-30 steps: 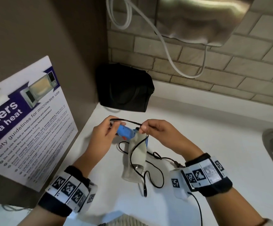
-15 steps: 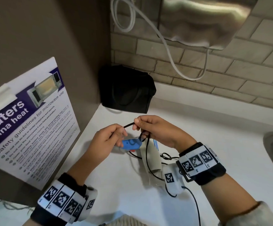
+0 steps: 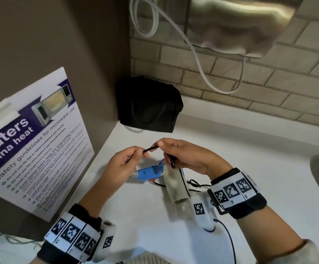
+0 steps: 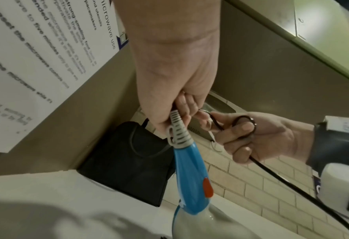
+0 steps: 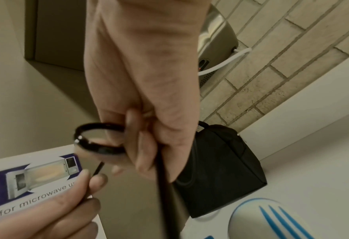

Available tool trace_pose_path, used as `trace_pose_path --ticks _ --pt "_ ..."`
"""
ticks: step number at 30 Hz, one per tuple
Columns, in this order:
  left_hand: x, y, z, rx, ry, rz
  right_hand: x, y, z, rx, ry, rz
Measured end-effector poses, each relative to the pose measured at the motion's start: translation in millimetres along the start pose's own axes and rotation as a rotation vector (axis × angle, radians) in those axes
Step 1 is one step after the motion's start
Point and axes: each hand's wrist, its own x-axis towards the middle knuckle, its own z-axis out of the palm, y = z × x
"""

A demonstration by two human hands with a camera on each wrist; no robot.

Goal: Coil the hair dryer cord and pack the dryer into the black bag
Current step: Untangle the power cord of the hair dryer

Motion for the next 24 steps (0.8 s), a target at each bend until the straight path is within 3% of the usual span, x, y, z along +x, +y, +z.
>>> trace_pose_path --ticks 8,12,15,18,24 --pt "-3.6 -22.9 -9.5 -0.128 0.079 -0.103 2.2 9.5 -0.5 -0.329 0.023 0.008" --pt "-3.6 -21.9 -3.1 0.01 0.049 0.008 6.9 6.7 9.3 -0.151 -0.11 -0.125" --pt "-2.5 -17.6 -2.2 0.045 0.033 0.056 12.9 6.0 12.4 -0.165 -0.043 -0.15" --pt "-0.9 -22.7 -11.7 -0.069 0.076 -0.05 16.3 10.2 8.2 -0.229 -0.049 -0.149" --pt "-3.9 -48.1 -20.7 -0.259 0.151 -0.229 25.4 36.3 -1.9 -0.228 0.002 -0.007"
